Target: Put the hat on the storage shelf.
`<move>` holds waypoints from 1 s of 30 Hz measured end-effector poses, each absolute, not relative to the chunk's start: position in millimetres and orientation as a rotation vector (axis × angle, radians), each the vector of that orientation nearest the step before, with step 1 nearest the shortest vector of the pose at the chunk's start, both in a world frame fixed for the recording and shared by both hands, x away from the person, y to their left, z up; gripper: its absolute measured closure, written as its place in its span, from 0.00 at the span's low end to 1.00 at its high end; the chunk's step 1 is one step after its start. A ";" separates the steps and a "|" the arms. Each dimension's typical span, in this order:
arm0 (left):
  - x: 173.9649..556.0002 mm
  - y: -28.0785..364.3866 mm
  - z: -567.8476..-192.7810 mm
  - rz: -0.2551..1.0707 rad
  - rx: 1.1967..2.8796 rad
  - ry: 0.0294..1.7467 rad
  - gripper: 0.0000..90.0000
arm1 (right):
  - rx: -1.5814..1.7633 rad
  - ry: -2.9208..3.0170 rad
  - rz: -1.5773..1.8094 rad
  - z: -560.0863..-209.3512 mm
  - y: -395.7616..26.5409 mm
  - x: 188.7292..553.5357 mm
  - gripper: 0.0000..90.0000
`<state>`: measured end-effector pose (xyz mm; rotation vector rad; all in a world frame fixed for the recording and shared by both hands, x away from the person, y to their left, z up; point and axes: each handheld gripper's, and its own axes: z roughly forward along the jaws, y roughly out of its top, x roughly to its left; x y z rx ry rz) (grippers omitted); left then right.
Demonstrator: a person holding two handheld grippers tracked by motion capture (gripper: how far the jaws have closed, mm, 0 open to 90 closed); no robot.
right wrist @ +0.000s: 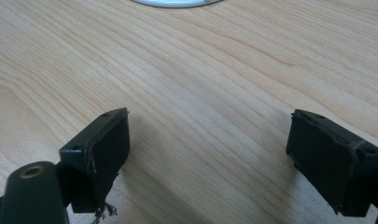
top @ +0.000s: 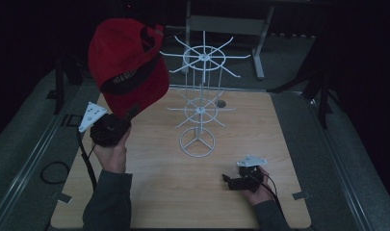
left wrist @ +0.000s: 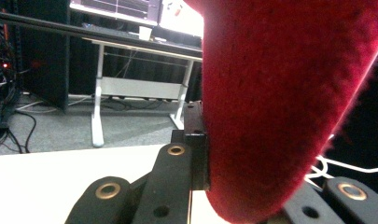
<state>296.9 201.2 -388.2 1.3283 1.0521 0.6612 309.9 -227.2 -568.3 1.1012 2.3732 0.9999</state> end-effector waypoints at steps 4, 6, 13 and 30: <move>295.8 200.1 -387.1 0.661 1.328 1.043 0.95 | 1.102 2.373 1.000 -568.2 -227.2 309.9 0.15; 295.4 199.8 -386.8 0.661 1.330 1.040 0.95 | 1.102 2.373 1.000 -568.2 -227.2 309.9 0.15; 294.8 198.1 -386.6 0.656 1.334 1.035 0.95 | 1.101 2.373 1.000 -568.3 -227.2 309.9 0.15; 294.5 194.9 -394.5 0.632 1.352 1.031 0.95 | 1.102 2.373 1.000 -568.3 -227.2 309.9 0.15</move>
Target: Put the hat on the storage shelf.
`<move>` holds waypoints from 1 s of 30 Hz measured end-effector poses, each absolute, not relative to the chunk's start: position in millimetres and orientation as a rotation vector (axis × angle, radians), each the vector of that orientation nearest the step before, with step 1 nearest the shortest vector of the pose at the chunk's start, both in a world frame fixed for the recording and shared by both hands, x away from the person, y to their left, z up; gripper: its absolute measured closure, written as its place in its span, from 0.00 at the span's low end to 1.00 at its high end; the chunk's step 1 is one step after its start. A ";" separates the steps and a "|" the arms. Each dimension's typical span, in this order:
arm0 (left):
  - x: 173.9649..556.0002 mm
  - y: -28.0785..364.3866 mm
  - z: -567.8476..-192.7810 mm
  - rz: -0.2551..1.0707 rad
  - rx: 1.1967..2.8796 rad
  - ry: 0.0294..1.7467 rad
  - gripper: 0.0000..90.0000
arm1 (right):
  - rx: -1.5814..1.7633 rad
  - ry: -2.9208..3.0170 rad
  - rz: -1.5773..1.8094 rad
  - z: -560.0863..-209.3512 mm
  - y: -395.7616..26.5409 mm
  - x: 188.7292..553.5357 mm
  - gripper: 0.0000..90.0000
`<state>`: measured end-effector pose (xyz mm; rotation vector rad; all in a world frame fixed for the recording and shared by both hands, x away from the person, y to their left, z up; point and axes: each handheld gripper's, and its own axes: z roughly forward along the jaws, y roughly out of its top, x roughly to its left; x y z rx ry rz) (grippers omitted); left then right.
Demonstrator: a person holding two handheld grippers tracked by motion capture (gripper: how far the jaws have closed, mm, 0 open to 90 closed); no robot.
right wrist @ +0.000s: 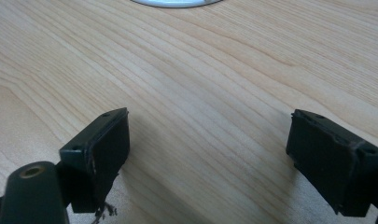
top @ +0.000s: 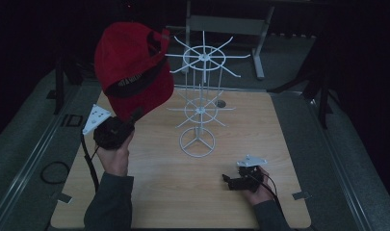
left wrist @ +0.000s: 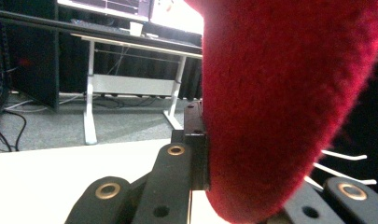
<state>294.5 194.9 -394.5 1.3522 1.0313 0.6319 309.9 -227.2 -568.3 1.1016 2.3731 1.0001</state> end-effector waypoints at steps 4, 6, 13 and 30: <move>294.6 194.5 -397.1 0.626 1.358 1.032 0.95 | 1.102 2.373 1.000 -568.3 -227.2 309.9 0.15; 295.1 193.9 -399.8 0.617 1.360 1.036 0.95 | 1.102 2.373 1.000 -568.3 -227.2 309.9 0.15; 296.3 191.4 -405.6 0.608 1.375 1.041 0.95 | 1.102 2.373 1.000 -568.3 -227.2 309.7 0.15; 298.1 187.3 -420.5 0.578 1.396 1.057 0.95 | 1.101 2.373 0.999 -568.1 -227.4 309.6 0.15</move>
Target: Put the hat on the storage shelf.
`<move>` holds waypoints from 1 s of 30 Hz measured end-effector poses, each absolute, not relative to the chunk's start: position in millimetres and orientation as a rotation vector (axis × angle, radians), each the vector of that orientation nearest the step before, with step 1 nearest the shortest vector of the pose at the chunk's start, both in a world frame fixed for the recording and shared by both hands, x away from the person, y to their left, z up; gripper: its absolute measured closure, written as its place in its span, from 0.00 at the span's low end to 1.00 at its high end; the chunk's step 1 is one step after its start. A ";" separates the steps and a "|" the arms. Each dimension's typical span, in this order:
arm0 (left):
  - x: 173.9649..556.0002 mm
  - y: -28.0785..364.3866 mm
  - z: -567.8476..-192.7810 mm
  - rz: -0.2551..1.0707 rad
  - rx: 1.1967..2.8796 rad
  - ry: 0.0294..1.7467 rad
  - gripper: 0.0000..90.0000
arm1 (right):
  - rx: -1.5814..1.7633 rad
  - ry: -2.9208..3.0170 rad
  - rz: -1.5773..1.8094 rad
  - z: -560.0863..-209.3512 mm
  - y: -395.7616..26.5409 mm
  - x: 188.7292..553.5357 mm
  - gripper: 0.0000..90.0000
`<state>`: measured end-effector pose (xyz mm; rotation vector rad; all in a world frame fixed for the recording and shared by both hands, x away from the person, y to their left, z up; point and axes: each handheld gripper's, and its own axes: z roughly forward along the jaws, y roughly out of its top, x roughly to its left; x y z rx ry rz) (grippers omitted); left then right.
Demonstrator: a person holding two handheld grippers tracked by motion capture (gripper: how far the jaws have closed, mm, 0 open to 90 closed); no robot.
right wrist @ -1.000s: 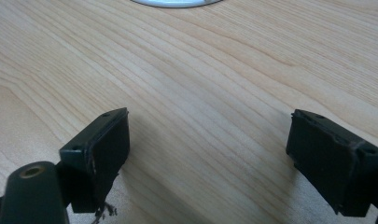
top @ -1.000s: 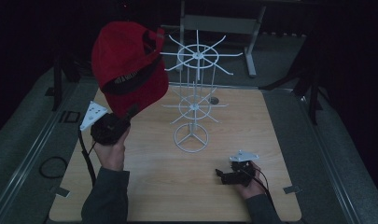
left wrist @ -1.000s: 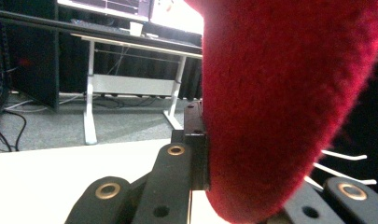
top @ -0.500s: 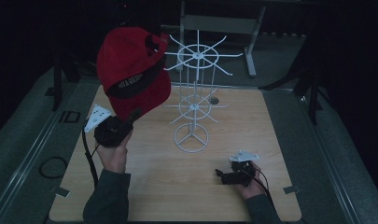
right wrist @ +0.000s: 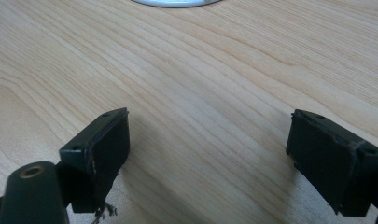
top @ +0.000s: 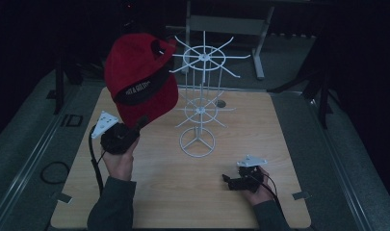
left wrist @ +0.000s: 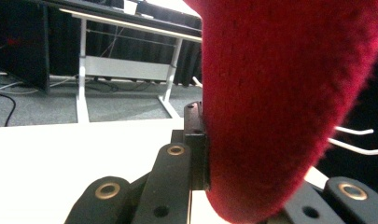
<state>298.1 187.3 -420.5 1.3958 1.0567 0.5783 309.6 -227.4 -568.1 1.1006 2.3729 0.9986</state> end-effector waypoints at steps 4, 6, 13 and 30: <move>298.9 185.9 -424.9 0.569 1.401 1.063 0.95 | 1.101 2.373 0.999 -568.1 -227.4 309.5 0.15; 299.2 185.4 -427.3 0.564 1.406 1.064 0.95 | 1.100 2.373 0.998 -568.1 -227.4 309.5 0.15; 300.6 181.9 -435.9 0.550 1.418 1.072 0.95 | 1.100 2.374 0.999 -568.1 -227.4 309.5 0.15; 302.4 172.4 -455.1 0.516 1.476 1.081 0.94 | 1.097 2.372 1.000 -568.4 -227.4 309.6 0.15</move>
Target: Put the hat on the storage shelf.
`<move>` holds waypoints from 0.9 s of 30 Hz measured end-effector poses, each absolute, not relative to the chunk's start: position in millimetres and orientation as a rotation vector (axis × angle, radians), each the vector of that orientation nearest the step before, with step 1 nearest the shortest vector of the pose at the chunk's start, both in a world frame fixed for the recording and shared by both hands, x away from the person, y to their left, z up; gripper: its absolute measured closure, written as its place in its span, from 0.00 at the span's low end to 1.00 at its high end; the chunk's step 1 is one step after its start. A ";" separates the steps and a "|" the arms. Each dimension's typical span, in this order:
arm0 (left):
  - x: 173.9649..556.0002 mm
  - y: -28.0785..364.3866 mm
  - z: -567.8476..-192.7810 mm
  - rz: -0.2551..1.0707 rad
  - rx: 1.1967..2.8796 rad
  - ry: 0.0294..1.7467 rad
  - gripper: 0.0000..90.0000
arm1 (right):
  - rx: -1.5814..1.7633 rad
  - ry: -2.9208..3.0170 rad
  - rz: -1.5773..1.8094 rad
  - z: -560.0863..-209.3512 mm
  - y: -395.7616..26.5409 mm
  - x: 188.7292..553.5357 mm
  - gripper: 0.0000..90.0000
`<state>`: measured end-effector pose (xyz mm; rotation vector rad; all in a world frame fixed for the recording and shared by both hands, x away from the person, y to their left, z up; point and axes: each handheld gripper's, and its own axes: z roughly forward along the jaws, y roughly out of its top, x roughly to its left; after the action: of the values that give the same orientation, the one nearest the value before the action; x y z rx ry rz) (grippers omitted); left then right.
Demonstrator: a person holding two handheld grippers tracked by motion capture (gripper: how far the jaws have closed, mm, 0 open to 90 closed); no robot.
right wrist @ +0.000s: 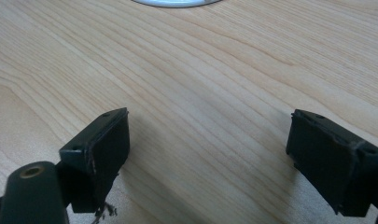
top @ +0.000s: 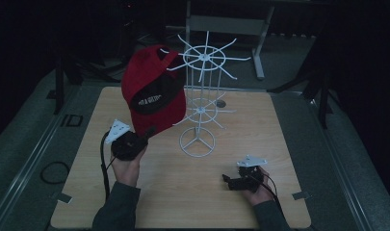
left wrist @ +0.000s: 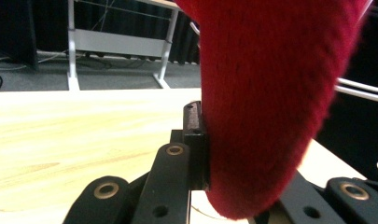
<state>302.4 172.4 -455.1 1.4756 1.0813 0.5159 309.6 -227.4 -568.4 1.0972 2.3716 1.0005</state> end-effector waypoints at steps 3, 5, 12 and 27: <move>301.9 172.9 -456.7 0.515 1.477 1.082 0.94 | 1.098 2.372 1.000 -568.4 -227.4 309.6 0.15; 301.3 173.4 -457.9 0.512 1.484 1.080 0.94 | 1.098 2.372 1.001 -568.4 -227.4 309.6 0.15; 299.7 174.7 -463.6 0.524 1.508 1.088 0.91 | 1.098 2.373 1.001 -568.4 -227.4 309.6 0.15; 299.4 174.6 -465.8 0.536 1.539 1.078 0.66 | 1.103 2.372 1.000 -568.3 -227.3 309.3 0.15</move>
<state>299.4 174.6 -465.8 1.5388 1.0783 0.5362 309.3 -227.3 -568.3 1.1033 2.3719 1.0005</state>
